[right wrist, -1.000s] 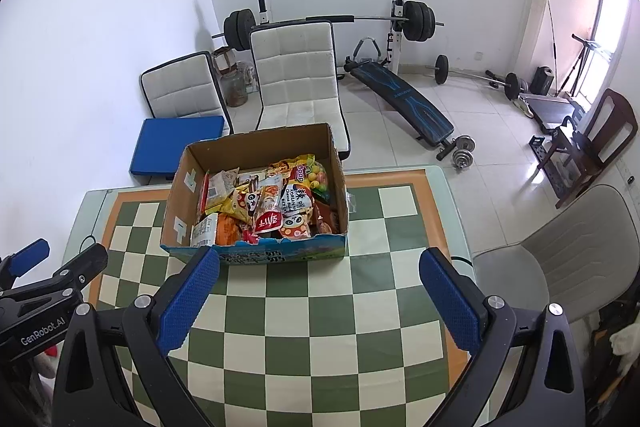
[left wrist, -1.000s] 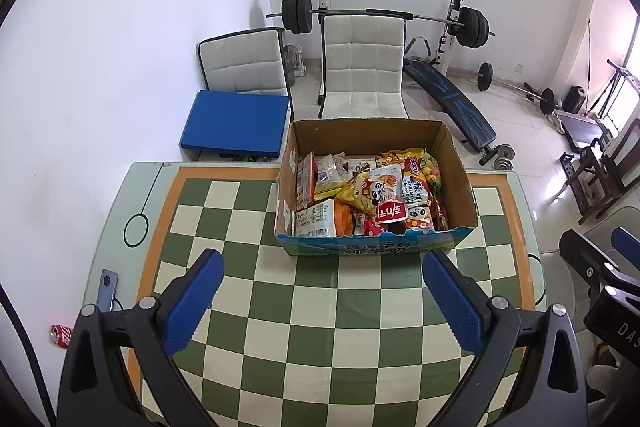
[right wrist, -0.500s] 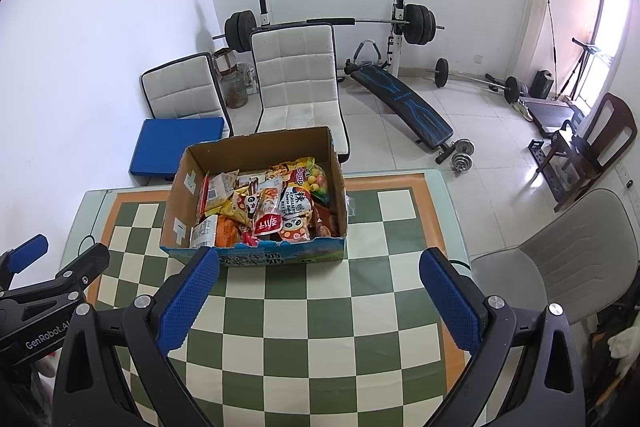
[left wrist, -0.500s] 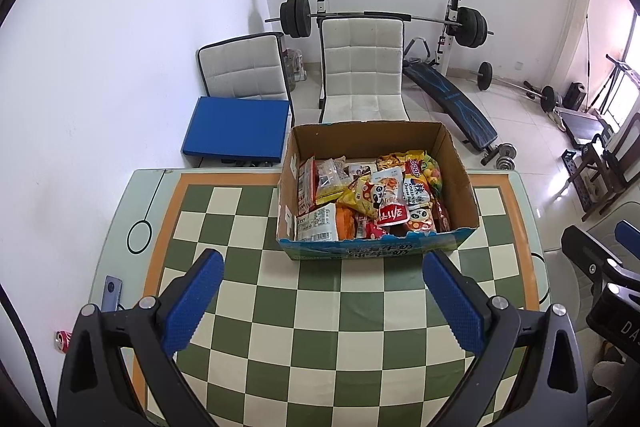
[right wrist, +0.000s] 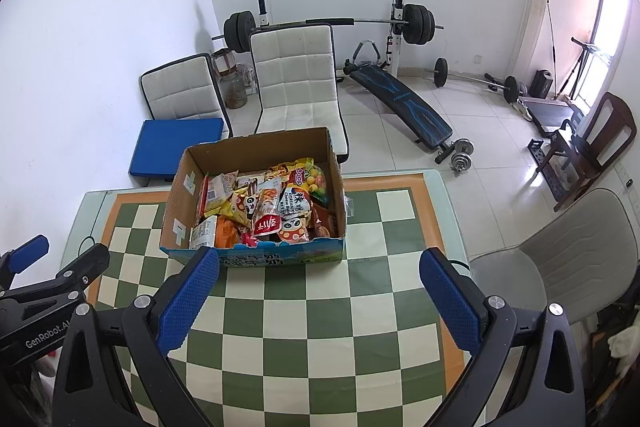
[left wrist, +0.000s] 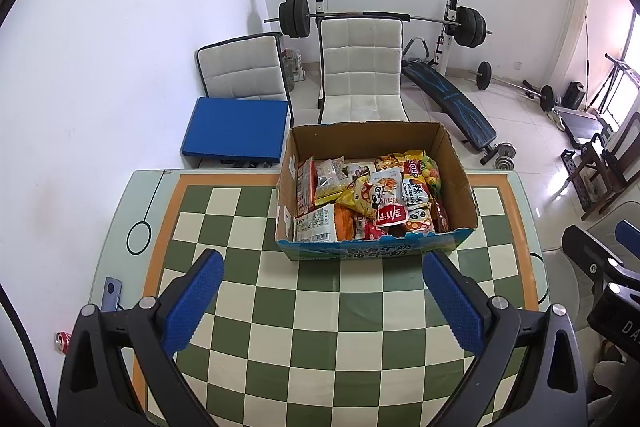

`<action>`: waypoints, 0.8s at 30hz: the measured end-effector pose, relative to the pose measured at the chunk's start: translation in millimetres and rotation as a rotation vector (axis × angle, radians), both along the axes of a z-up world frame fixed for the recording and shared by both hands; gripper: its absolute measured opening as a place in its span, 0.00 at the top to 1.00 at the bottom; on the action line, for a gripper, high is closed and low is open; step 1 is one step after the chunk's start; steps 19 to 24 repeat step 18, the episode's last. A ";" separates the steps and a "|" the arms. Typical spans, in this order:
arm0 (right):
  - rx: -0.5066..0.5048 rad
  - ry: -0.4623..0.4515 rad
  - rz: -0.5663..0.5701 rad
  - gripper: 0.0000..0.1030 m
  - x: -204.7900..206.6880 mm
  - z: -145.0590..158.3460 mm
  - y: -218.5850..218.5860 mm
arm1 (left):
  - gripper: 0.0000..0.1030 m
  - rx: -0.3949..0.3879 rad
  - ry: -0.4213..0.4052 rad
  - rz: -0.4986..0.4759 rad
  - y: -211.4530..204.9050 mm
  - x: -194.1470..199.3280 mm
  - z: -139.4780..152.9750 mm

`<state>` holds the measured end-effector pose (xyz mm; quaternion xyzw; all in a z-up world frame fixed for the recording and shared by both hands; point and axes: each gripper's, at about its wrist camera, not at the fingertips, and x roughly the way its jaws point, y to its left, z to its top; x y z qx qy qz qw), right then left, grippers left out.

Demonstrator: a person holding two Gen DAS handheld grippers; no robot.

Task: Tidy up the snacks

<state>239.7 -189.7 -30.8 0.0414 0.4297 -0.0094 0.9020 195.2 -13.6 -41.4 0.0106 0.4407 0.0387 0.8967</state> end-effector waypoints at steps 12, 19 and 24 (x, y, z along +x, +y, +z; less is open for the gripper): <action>-0.003 0.001 -0.001 0.01 -1.5 1.6 -3.0 | 0.01 0.000 -0.001 -0.001 -1.2 -0.1 1.4; -0.002 0.000 -0.004 0.01 -2.7 4.2 -6.1 | 0.01 -0.001 0.000 -0.001 -0.9 0.1 0.8; -0.002 0.000 -0.004 0.01 -2.7 4.2 -6.1 | 0.01 -0.001 0.000 -0.001 -0.9 0.1 0.8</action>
